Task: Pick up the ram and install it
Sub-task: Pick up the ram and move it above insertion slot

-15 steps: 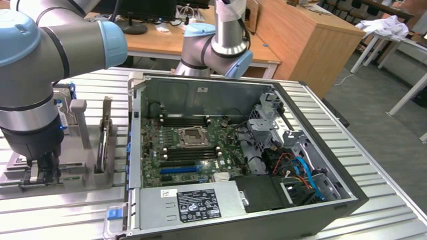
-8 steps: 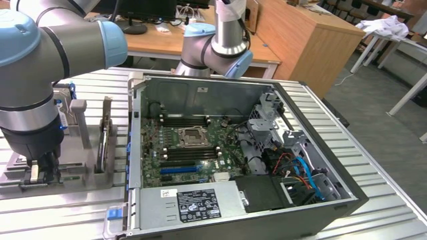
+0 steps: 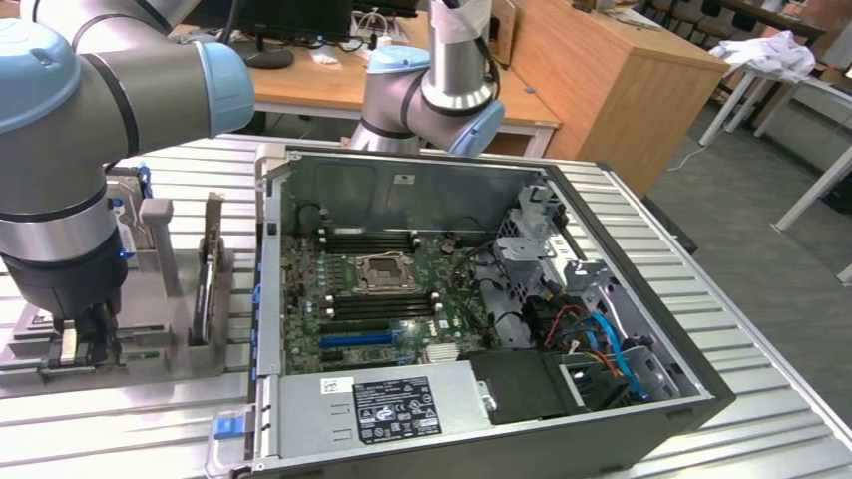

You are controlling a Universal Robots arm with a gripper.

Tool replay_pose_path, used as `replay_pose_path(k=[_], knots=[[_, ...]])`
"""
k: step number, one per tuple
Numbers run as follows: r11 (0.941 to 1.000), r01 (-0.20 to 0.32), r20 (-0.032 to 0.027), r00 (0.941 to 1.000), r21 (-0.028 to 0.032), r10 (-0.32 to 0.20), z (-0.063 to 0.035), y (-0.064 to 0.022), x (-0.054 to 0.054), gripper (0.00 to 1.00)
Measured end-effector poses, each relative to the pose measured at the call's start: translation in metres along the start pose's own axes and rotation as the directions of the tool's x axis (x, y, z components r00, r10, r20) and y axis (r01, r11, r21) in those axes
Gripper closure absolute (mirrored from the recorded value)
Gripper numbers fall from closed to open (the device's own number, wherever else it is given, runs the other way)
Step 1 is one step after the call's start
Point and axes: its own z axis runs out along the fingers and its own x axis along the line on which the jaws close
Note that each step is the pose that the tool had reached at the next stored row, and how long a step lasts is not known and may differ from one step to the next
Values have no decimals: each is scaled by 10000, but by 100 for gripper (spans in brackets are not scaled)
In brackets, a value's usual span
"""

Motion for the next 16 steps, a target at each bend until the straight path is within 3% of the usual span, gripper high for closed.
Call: replay_pose_path(k=[16], knots=[[9998,-190,7,9998,2,190,-18,1,0,88]])
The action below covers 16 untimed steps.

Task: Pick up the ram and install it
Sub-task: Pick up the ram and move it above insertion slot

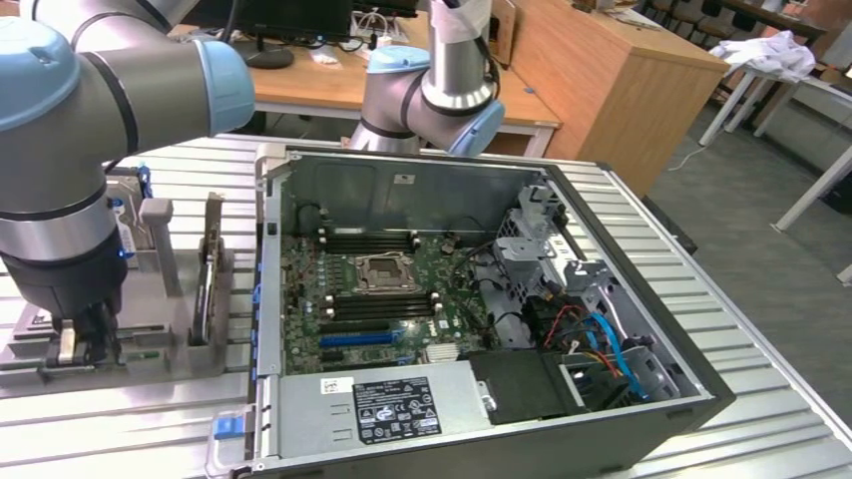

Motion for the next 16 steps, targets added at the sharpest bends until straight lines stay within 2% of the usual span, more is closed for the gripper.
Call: replay_pose_path(k=[7,16], knots=[[10000,0,1,10000,1,0,-149,5,-3,88],[10000,-2,1,10000,1,2,-473,16,-7,88]])
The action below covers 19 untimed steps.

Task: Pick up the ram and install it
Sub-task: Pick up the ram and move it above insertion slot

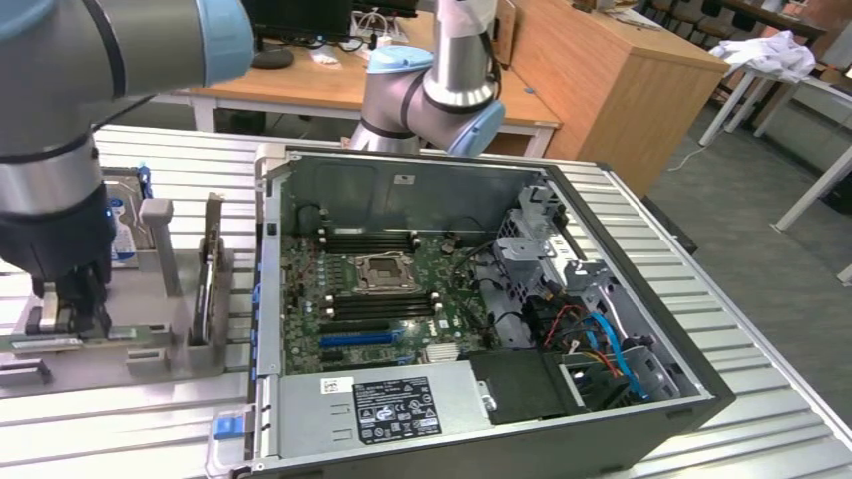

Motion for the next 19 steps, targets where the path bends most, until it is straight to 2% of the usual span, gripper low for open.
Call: replay_pose_path(k=[7,19], knots=[[10000,-1,0,10000,0,1,-243,8,-4,88],[10000,0,0,10000,0,0,-589,21,-8,88]])
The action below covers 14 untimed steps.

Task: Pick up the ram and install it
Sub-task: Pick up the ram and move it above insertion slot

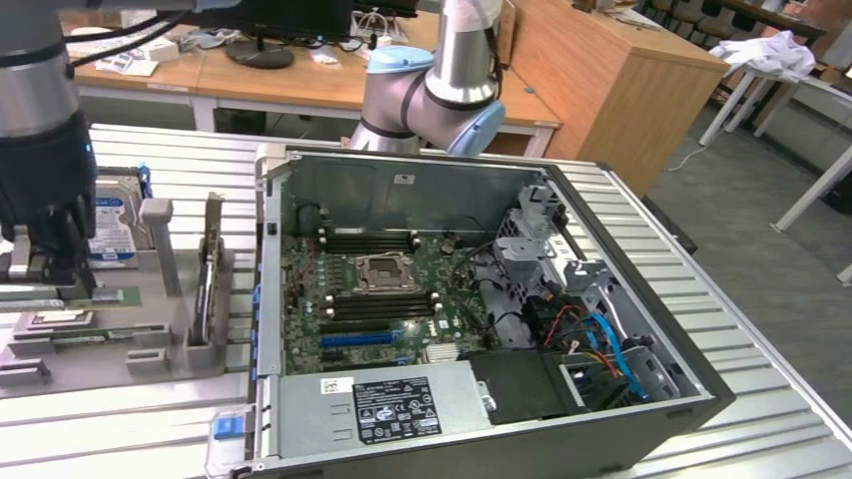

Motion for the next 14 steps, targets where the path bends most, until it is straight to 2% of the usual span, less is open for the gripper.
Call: replay_pose_path(k=[14], knots=[[10000,0,0,10000,0,0,-349,12,-5,88]])
